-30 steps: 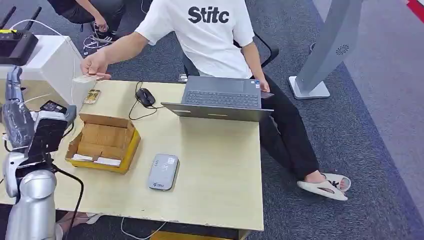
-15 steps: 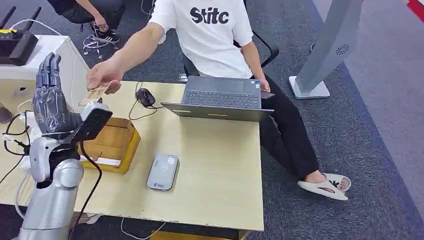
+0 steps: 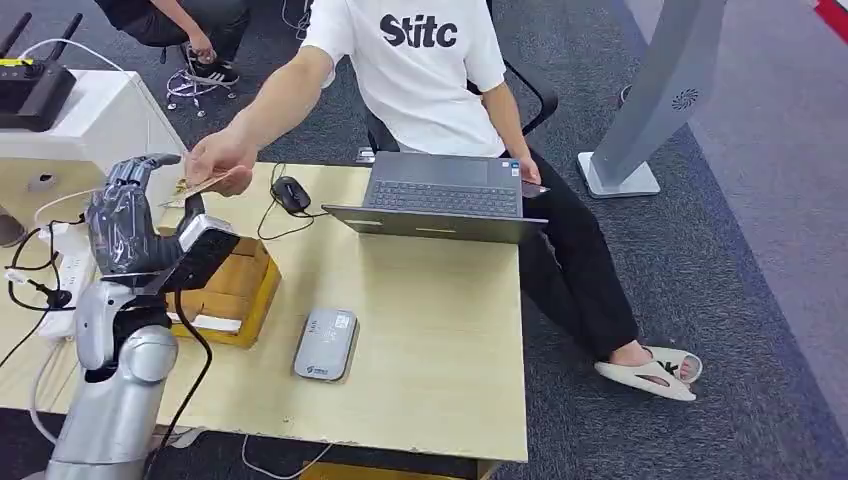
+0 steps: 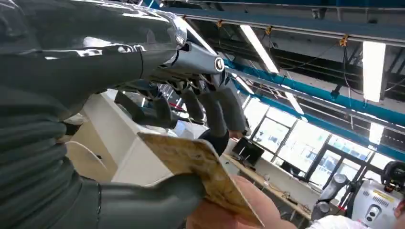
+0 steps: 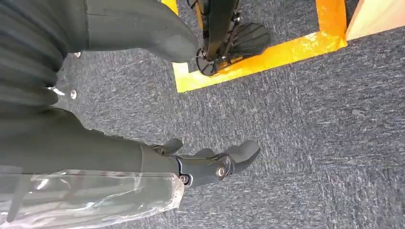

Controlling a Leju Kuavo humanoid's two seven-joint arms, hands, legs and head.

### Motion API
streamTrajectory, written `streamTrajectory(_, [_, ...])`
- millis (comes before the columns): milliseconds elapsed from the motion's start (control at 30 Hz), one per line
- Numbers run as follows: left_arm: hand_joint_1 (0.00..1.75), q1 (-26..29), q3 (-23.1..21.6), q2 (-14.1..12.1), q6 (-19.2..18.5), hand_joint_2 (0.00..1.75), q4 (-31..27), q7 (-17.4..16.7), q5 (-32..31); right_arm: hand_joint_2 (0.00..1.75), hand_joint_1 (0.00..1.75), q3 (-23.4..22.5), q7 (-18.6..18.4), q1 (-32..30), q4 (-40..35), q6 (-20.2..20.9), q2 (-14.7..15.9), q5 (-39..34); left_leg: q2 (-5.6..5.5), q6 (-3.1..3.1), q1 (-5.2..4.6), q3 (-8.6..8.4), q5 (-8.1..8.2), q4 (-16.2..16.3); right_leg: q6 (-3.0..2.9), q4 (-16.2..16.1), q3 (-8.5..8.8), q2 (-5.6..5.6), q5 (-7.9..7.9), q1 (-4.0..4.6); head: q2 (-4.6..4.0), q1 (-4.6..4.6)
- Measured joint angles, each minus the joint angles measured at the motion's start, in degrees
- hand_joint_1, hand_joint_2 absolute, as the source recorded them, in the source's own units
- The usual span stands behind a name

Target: Pass the card to the sensor for recognition and then transmit it.

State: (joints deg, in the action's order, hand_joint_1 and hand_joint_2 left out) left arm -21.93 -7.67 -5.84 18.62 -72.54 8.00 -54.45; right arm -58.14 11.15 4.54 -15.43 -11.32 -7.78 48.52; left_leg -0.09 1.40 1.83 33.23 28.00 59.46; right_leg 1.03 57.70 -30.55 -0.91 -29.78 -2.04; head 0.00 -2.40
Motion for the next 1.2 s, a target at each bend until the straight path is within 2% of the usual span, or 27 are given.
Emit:
streamTrajectory(333, [1.75, 1.61, 0.00, -0.02, -0.79, 1.75, 0.00, 1.03, 1.22, 1.75, 0.00, 0.00, 0.00, -0.29, 0.02, 0.37, 0.00, 0.37, 0.00, 0.00, 0.00, 0.00, 0.00, 0.00, 0.00, 0.00, 0.00, 0.00, 0.00, 0.00, 0.00, 0.00])
streamTrajectory(500, [1.75, 3.50, -1.25, 0.00, -5.86, 1.75, -1.05, 2.56, 2.80, 1.75, 0.00, 0.00, -0.04, -0.46, 0.04, 0.48, -0.02, 0.68, -0.02, 0.00, 0.00, 0.01, 0.00, 0.00, 0.00, 0.00, 0.00, 0.00, 0.00, 0.00, 0.00, 0.00])
streamTrajectory(733, [1.75, 6.54, -8.04, -0.11, -11.08, 1.75, -5.77, -1.20, 0.07, 1.75, 0.00, -0.22, -0.15, -0.74, -0.02, 0.59, -0.46, 0.87, -0.02, -0.01, -0.01, 0.02, 0.01, 0.00, 0.01, -0.02, 0.00, 0.01, 0.00, 0.00, 0.00, 0.00])
streamTrajectory(867, [1.75, 8.42, -12.00, -0.63, -12.22, 1.75, -7.26, -2.40, -0.79, 1.75, 0.00, -0.42, -0.20, -0.90, -0.02, 0.52, -0.74, 1.03, -0.03, 0.00, -0.01, 0.02, 0.01, -0.01, 0.01, -0.01, 0.00, 0.02, -0.01, 0.00, 0.00, 0.00])
streamTrajectory(967, [1.75, 9.18, -13.16, -0.92, -12.37, 1.75, -7.78, -2.49, -0.85, 1.75, 0.00, -0.63, -0.28, -1.01, -0.02, 0.52, -0.85, 1.09, -0.02, 0.00, -0.01, 0.02, 0.01, -0.01, 0.01, -0.01, 0.00, 0.01, -0.01, 0.00, 0.00, -0.02])
streamTrajectory(1100, [1.75, 10.14, -15.02, -1.95, -13.90, 1.75, -7.82, -3.98, -1.16, 1.75, 0.00, -0.96, -0.70, -1.03, -0.04, 0.70, -0.98, 1.47, -0.02, 0.00, -0.01, 0.03, 0.01, -0.02, 0.01, -0.01, 0.00, 0.01, -0.01, 0.00, 0.00, 0.00])
streamTrajectory(1200, [1.75, 11.39, -15.85, -2.49, -13.35, 1.75, -7.10, -5.62, -2.56, 1.75, 0.00, -1.25, -0.72, -1.05, -0.04, 0.79, -1.03, 2.12, -0.03, -0.01, -0.01, 0.04, 0.01, -0.02, 0.01, -0.02, 0.00, 0.01, -0.01, 0.00, 0.00, 0.00])
